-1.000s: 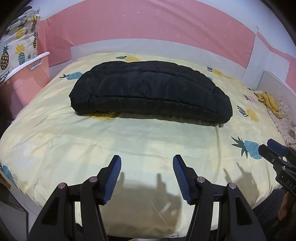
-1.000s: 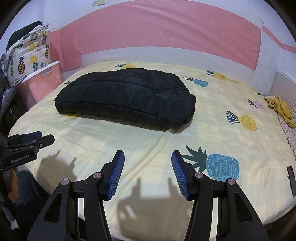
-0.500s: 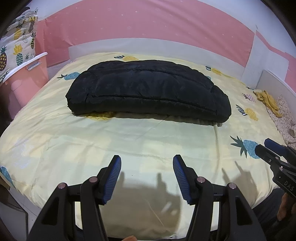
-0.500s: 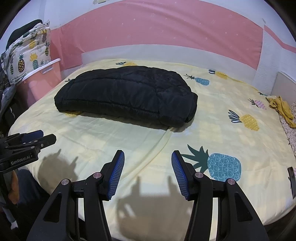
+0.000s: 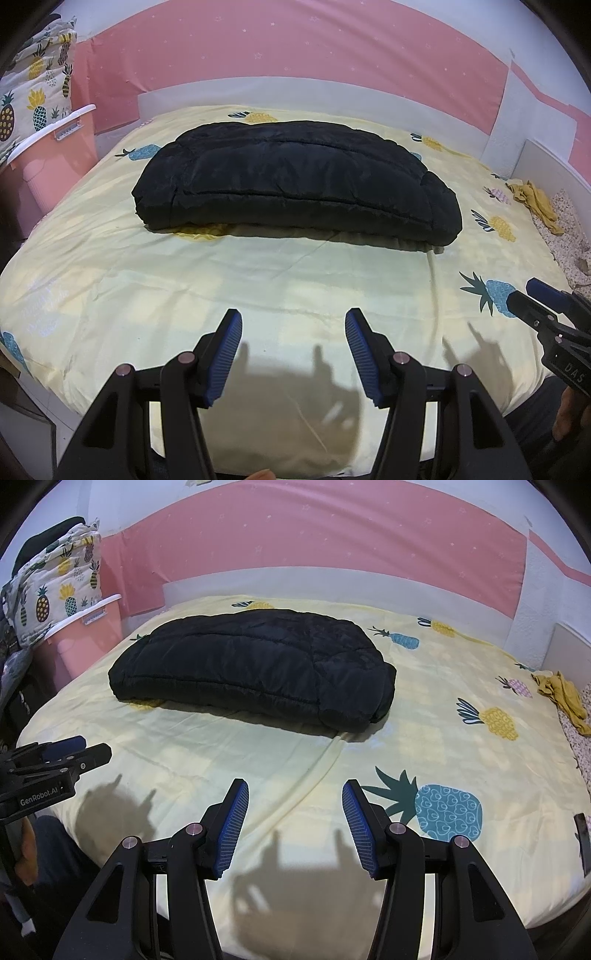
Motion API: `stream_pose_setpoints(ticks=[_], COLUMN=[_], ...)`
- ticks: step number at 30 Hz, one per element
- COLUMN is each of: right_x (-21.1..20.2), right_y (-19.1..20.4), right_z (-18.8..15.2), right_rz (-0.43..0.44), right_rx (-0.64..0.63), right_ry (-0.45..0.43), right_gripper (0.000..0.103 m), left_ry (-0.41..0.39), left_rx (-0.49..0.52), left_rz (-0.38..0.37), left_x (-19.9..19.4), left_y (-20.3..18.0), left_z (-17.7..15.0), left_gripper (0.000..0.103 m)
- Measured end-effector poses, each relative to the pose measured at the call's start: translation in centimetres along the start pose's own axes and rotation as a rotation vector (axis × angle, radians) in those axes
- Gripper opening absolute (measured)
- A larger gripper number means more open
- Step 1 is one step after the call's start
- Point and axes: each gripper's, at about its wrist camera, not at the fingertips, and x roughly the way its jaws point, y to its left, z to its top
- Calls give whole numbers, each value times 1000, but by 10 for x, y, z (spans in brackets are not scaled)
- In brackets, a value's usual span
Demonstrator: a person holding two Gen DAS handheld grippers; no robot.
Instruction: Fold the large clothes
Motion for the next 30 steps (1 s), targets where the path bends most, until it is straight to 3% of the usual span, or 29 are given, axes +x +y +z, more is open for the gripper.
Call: stream_pose_setpoints(ticks=[30], right_x=[-1], right_y=[-4], right_z=[-3], right_rz=[4], right_rx=[-4], right_ry=[9], right_gripper=[54], left_ry=[-4], left_rx=[5], left_rz=[16], left_x=[-2], left_y=[-7], left_z=[-1], left_gripper=[60])
